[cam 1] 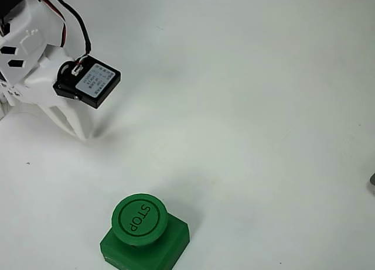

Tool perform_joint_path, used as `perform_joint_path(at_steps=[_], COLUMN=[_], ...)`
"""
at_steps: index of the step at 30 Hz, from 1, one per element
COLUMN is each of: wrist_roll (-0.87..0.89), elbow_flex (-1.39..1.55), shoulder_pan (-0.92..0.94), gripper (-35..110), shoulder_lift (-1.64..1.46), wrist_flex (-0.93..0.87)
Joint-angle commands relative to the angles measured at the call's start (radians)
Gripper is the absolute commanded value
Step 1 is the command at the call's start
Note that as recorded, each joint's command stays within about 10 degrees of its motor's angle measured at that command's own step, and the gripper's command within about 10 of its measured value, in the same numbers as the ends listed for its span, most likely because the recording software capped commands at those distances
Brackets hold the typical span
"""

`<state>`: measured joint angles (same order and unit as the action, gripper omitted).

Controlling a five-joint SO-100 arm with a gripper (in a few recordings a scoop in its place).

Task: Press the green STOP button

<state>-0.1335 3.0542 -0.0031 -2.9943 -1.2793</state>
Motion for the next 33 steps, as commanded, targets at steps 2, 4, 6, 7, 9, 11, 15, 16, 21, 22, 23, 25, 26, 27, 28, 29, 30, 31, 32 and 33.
perform_joint_path(at_steps=[2,4,6,7,9,11,15,16,21,22,23,25,26,27,28,29,30,31,32,33], wrist_roll=[0.003,0.003,0.003,0.003,0.003,0.003,0.003,0.003,0.006,0.003,-0.003,-0.005,-0.008,-0.011,-0.014,-0.015,-0.015,-0.015,-0.015,-0.023], elbow_flex=[0.014,0.014,0.014,0.014,0.014,0.014,0.014,0.014,0.014,0.014,0.014,0.011,0.011,-0.011,-0.034,-0.058,-0.084,-0.114,-0.144,-0.181], shoulder_pan=[-0.002,-0.002,-0.002,-0.002,-0.002,-0.002,-0.009,-0.011,-0.041,-0.041,-0.041,-0.046,-0.052,-0.054,-0.049,-0.041,-0.032,-0.023,-0.015,-0.009], gripper=[0,0,0,0,0,0,0,0,0,0,0,0,0,0,0,0,0,0,0,0], shoulder_lift=[-0.169,-0.169,-0.169,-0.169,-0.169,-0.169,-0.169,-0.176,-0.301,-0.313,-0.313,-0.313,-0.313,-0.313,-0.313,-0.313,-0.311,-0.308,-0.308,-0.284], wrist_flex=[0.176,0.176,0.176,0.176,0.176,0.176,0.173,0.172,0.138,0.135,0.137,0.137,0.137,0.132,0.120,0.101,0.077,0.057,0.041,0.032])
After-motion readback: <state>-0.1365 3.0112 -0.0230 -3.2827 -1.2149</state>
